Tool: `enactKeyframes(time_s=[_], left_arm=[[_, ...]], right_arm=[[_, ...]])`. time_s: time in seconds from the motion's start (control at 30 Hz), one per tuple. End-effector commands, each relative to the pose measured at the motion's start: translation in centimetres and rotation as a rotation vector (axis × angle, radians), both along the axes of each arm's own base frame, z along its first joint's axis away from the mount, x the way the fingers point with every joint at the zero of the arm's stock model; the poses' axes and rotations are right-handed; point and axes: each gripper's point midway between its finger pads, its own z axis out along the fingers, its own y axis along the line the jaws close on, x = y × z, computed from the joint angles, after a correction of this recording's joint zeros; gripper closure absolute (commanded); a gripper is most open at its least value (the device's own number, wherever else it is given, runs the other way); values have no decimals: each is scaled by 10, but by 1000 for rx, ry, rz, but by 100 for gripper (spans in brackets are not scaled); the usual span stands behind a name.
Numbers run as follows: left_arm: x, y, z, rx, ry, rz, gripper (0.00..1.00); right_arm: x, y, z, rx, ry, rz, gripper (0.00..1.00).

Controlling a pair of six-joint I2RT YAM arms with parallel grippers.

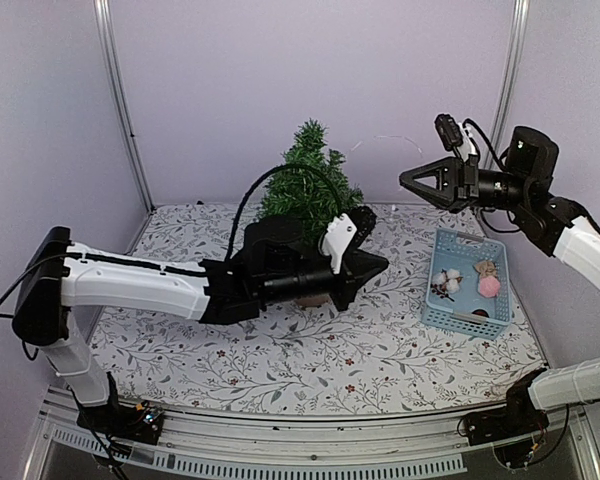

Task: Decorate the small christmas tree

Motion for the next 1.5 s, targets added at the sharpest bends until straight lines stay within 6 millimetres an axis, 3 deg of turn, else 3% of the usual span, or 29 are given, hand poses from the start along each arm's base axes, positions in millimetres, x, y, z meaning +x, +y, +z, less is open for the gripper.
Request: enactKeyframes(time_s=[0.0,0.27,0.4,0.47,0.67,0.77,1.13,1.3,1.47], left_arm=[[-27,25,3,71,4,-34,100],[-55,74,-18,236,69,-9,100],[-74,85,-35,346,64,-53,100],[-84,85,-42,399,50,-88,100],[-119,91,-84,630,29,-240,100],[-126,94,-94,679,23,-267,100],[-123,89,-90,653,18,-252,100],[-124,88,-89,649,17,-253,100],[-123,87,-88,645,17,-252,100]], right_arm=[[1,3,-29,-54,25,8,80],[-7,1,-61,-126,57,34,49],[-7,-2,-50,-124,-1,13,32],[-3,-1,-38,-117,-41,2,29],[16,3,-15,-131,-87,-27,29],[22,5,-1,-135,-119,-26,30],[21,29,12,-220,-177,74,44],[10,51,-1,-299,-197,150,44],[11,58,-15,-352,-197,151,43]])
